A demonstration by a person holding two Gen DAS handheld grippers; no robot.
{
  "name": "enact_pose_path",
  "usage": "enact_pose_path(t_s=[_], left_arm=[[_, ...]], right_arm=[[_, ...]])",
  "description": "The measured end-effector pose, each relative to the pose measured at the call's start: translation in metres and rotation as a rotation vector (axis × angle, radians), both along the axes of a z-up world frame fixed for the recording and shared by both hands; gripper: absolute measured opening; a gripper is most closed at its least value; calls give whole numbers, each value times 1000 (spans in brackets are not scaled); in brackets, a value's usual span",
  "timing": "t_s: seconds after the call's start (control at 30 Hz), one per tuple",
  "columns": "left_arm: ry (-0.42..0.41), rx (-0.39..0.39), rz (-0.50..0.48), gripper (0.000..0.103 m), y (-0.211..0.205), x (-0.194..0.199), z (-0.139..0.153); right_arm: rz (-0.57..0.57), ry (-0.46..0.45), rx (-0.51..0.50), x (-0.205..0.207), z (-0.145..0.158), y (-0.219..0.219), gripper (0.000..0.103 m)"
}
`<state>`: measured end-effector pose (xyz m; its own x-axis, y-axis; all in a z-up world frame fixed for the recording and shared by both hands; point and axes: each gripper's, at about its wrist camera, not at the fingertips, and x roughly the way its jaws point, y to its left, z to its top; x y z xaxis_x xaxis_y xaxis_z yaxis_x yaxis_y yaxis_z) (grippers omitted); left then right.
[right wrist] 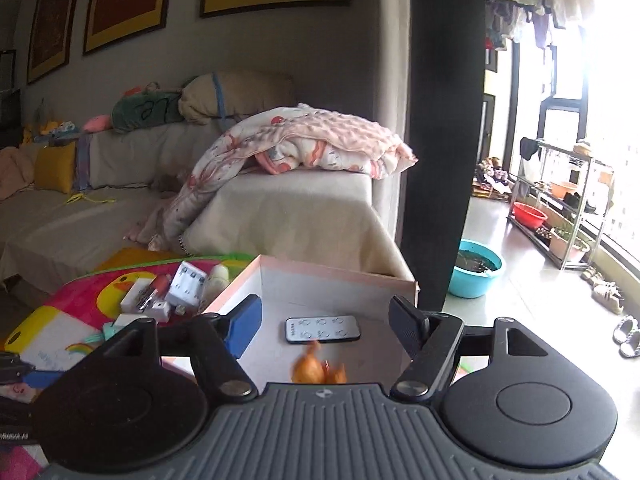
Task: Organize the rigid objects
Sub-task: 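Lower the remote and the bear figurine into the pink box and open both tools, then reach past the teal crank and grasp the white USB charger with the left tool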
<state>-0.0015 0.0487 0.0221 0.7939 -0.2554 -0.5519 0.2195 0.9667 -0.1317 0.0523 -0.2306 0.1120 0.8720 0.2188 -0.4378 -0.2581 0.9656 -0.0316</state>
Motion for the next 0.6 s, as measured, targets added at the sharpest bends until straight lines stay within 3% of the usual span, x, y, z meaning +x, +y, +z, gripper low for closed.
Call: enact_pose_path(t_s=[0.17, 0.33, 0.5, 0.6], left_arm=[[-3, -19, 56, 44, 7, 3, -1], [-22, -22, 100, 44, 13, 11, 6], [-79, 13, 45, 44, 12, 38, 20], [-60, -2, 3, 44, 16, 68, 24]], right_arm=[[70, 82, -64, -25, -36, 10, 73], [112, 229, 21, -43, -71, 5, 73], [133, 252, 109, -59, -84, 5, 73], [144, 246, 122, -66, -90, 10, 73]])
